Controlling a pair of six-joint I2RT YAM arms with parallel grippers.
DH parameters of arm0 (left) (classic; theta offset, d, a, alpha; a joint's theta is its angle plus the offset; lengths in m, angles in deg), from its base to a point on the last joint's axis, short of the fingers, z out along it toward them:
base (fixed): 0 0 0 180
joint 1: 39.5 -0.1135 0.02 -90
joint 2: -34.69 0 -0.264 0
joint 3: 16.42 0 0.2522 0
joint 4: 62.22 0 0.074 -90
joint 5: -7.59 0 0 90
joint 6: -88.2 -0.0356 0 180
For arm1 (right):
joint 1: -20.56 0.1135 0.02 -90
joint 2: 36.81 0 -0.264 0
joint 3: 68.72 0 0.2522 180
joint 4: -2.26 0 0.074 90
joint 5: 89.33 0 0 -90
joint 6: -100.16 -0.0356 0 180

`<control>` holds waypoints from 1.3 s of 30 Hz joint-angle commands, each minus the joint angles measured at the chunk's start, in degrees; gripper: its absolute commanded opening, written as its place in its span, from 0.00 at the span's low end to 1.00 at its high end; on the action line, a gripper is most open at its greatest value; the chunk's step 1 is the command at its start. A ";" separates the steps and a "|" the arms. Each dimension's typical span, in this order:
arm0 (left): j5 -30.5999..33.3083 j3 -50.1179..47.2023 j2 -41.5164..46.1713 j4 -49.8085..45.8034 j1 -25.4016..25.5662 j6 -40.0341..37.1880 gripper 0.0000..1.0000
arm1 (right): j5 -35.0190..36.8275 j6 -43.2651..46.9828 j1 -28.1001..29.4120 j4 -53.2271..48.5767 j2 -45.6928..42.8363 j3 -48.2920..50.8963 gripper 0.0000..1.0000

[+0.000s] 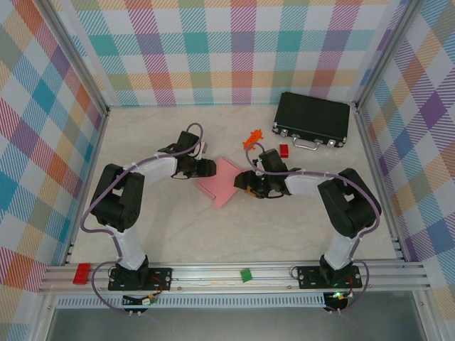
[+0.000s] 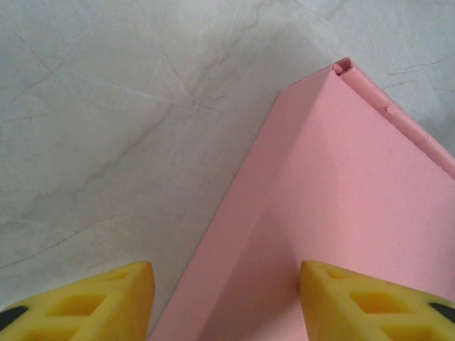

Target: Fold the paper box

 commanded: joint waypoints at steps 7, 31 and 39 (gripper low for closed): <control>-4.49 -11.35 10.48 3.95 0.50 15.81 0.50 | -1.83 2.64 0.06 -1.70 6.62 -11.10 0.60; -3.33 -11.21 8.15 4.08 -1.12 14.40 0.48 | -12.46 1.63 0.02 3.98 9.24 -7.84 0.54; -3.11 -12.82 7.74 4.42 -1.16 14.62 0.34 | -16.48 -0.45 0.06 8.78 10.61 -7.95 0.51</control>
